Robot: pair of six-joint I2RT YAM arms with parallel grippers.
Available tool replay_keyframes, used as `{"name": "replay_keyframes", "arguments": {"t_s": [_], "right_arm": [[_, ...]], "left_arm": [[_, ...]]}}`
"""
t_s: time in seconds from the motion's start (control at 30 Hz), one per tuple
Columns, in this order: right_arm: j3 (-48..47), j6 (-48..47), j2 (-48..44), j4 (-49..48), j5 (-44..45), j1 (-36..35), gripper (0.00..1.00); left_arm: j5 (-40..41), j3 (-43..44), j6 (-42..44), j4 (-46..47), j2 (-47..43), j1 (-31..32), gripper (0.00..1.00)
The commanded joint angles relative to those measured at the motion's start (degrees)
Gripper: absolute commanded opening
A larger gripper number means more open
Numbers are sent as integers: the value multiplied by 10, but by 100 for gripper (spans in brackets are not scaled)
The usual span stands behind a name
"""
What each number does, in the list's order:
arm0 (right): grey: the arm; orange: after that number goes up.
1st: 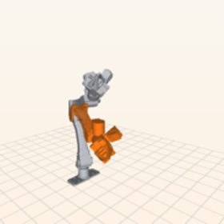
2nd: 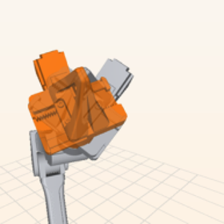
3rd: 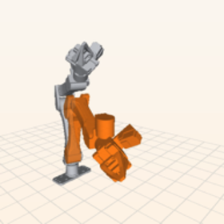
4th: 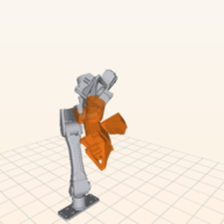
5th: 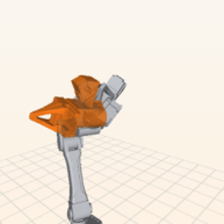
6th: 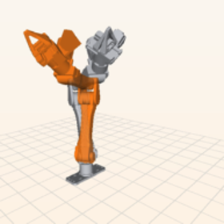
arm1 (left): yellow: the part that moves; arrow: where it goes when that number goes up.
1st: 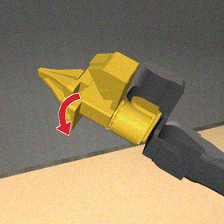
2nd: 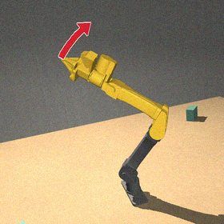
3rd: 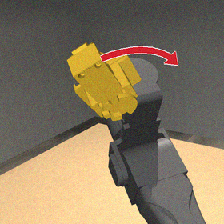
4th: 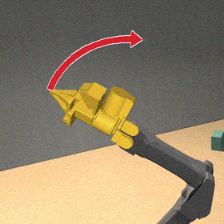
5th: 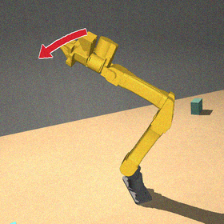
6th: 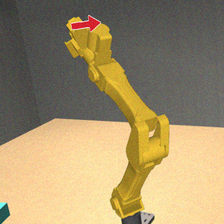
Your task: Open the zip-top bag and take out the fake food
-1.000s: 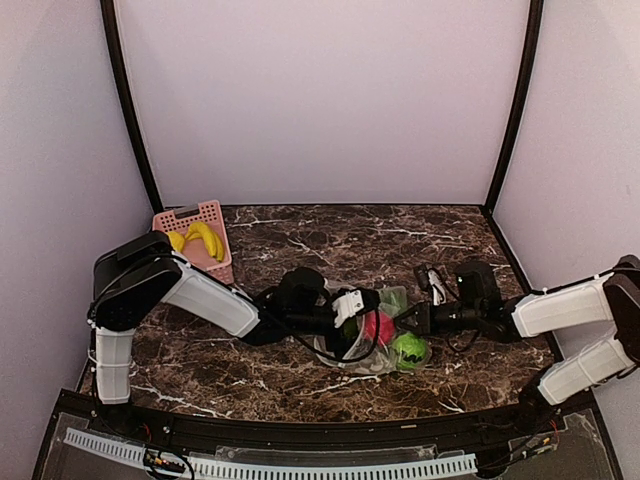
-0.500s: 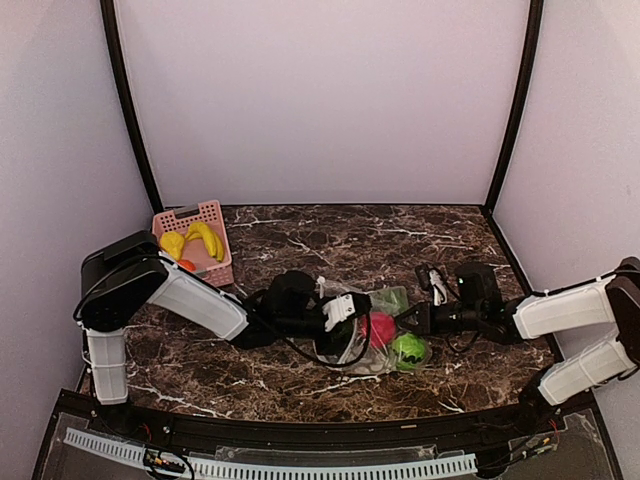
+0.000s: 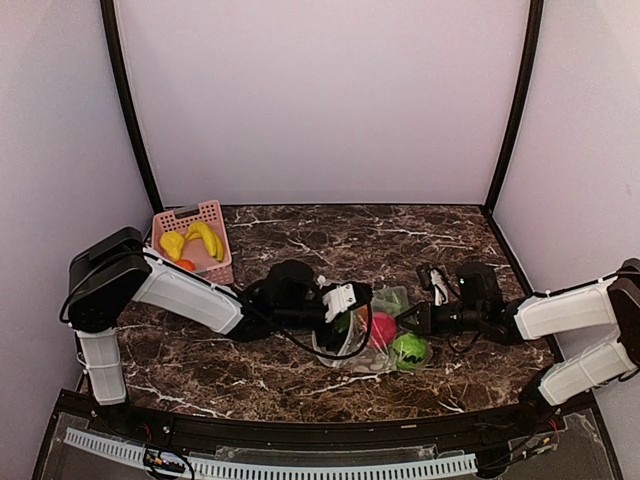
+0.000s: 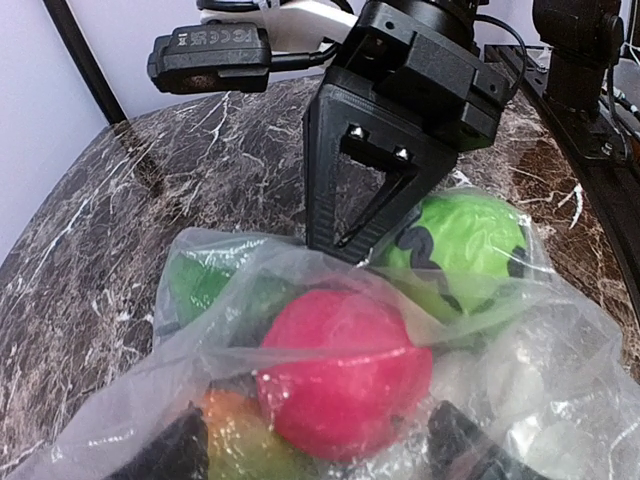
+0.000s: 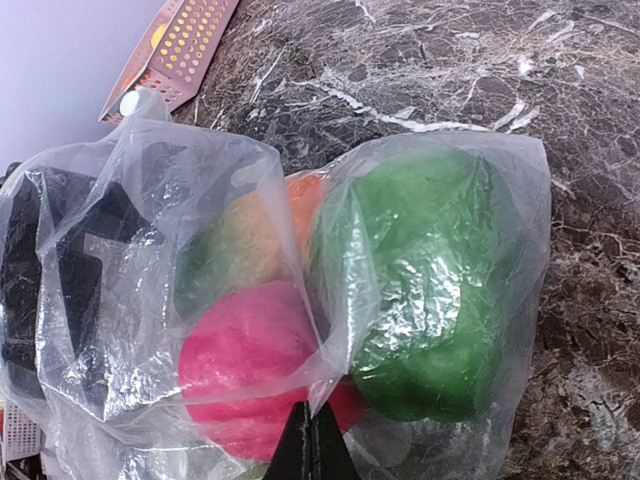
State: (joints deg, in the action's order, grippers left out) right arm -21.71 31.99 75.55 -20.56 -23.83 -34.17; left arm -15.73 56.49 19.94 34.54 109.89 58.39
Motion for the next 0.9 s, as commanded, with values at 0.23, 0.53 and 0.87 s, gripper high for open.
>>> {"name": "replay_keyframes", "arguments": {"t_s": [0.23, 0.53, 0.87], "right_arm": [[4, -5, 16, -19, -15, 2, 0], [4, -3, 28, -29, -16, 1, 0], [16, 2, -2, -13, 16, 11, 0]], "left_arm": [[-50, 119, 19, -95, 91, 2, 78], [-59, 169, 34, -151, 136, 3, 80], [-35, 129, 39, -147, 85, 3, 51]]}}
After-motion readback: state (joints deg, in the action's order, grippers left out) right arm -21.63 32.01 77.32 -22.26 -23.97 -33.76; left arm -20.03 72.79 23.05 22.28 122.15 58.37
